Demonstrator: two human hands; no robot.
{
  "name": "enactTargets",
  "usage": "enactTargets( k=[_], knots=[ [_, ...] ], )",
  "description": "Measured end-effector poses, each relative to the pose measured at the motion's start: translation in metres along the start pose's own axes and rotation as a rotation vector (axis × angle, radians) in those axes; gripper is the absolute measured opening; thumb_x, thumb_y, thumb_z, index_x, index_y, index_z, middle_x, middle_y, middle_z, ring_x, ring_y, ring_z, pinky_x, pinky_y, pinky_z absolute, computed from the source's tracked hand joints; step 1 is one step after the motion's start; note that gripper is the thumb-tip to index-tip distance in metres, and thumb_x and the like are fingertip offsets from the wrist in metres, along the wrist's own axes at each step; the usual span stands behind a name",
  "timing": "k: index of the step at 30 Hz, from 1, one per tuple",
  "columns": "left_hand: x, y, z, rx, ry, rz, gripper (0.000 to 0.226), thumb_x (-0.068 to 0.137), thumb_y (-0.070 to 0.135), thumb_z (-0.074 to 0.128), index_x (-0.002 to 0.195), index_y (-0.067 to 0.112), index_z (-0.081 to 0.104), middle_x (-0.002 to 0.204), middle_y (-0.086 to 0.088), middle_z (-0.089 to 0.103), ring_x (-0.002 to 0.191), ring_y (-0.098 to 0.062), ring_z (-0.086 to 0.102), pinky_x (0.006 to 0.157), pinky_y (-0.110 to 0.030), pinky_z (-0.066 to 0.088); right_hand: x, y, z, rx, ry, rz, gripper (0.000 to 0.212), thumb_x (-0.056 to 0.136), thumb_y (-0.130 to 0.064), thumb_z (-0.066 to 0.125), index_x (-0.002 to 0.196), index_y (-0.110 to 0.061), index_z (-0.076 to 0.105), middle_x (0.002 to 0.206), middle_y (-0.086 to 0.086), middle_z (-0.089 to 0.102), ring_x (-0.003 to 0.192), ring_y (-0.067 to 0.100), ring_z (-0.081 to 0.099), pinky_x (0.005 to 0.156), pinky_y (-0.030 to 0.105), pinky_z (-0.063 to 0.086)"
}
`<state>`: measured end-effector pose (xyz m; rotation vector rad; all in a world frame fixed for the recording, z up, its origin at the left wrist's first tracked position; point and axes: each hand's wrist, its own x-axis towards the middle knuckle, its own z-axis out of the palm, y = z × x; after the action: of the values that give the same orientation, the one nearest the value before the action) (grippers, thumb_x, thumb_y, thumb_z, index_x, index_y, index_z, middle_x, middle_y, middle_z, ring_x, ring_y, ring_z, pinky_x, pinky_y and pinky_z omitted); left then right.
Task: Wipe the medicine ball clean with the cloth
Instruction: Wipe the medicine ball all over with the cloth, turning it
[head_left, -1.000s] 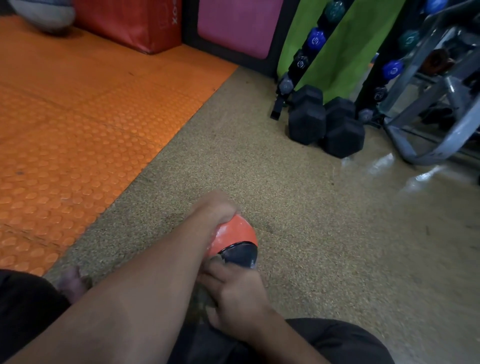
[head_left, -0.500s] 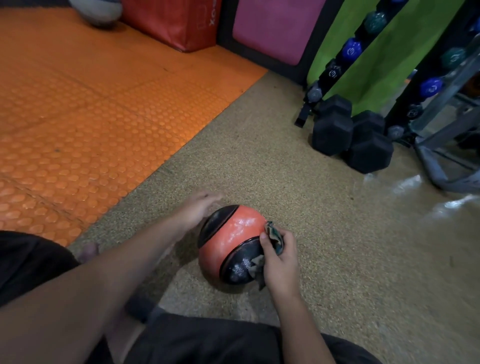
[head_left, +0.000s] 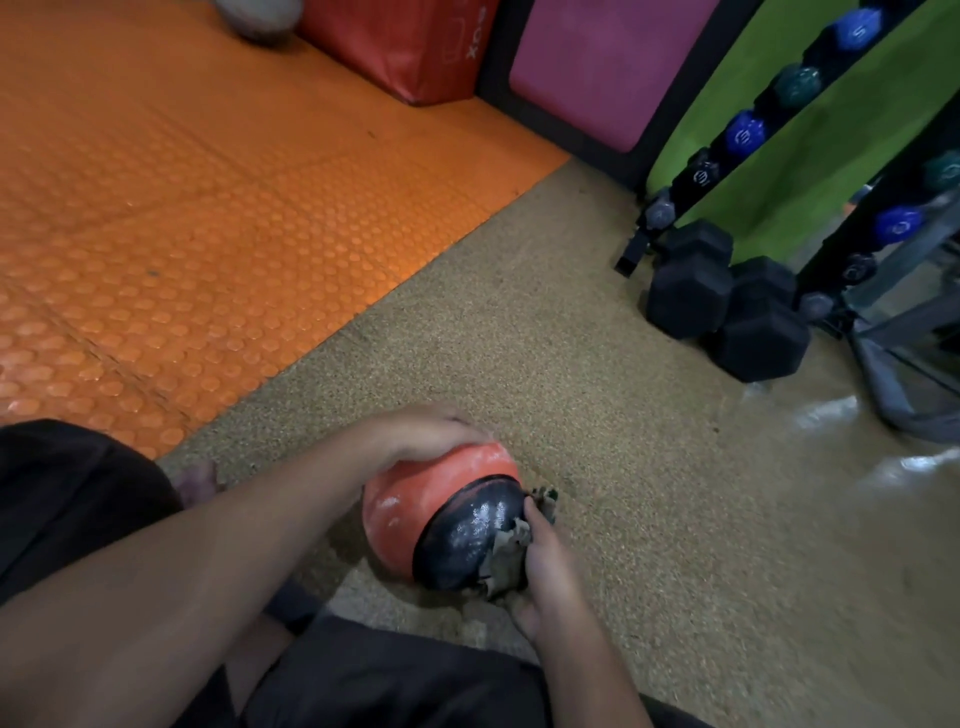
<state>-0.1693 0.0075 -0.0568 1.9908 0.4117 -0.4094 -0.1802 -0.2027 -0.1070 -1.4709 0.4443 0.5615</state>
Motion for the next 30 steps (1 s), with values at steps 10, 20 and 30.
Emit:
enactTargets(
  k=[10,20,30],
  knots=[
    [0.006,-0.019,0.006,-0.091,0.242,-0.035,0.048,0.072,0.078,0.075,0.104,0.044,0.082,0.127,0.012,0.073,0.117,-0.022,0.065,0.103,-0.036,0.050,-0.028,-0.005,0.017,-0.779,0.239,-1.018,0.032,0.091,-0.019,0.062,0.120,-0.015,0.075,0.113,-0.007,0.061,0.104,0.004,0.061,0.094,0.024,0.049],
    [0.013,-0.016,0.011,0.005,0.231,-0.021,0.050,0.081,0.077,0.069,0.114,0.040,0.080,0.130,0.008,0.071,0.116,-0.025,0.065,0.087,-0.031,0.042,-0.027,-0.021,0.010,-0.827,0.141,-1.036,0.034,0.089,-0.010,0.065,0.119,-0.024,0.076,0.111,-0.012,0.066,0.104,0.009,0.066,0.088,0.010,0.046],
    [0.011,-0.014,0.013,0.035,0.225,0.011,0.044,0.081,0.073,0.072,0.106,0.039,0.082,0.116,0.012,0.077,0.109,-0.019,0.068,0.097,-0.032,0.052,-0.044,-0.019,0.017,-1.184,0.021,-1.234,0.056,0.070,-0.030,0.053,0.122,-0.028,0.074,0.105,-0.006,0.060,0.085,0.019,0.063,0.067,0.035,0.057]
  ],
)
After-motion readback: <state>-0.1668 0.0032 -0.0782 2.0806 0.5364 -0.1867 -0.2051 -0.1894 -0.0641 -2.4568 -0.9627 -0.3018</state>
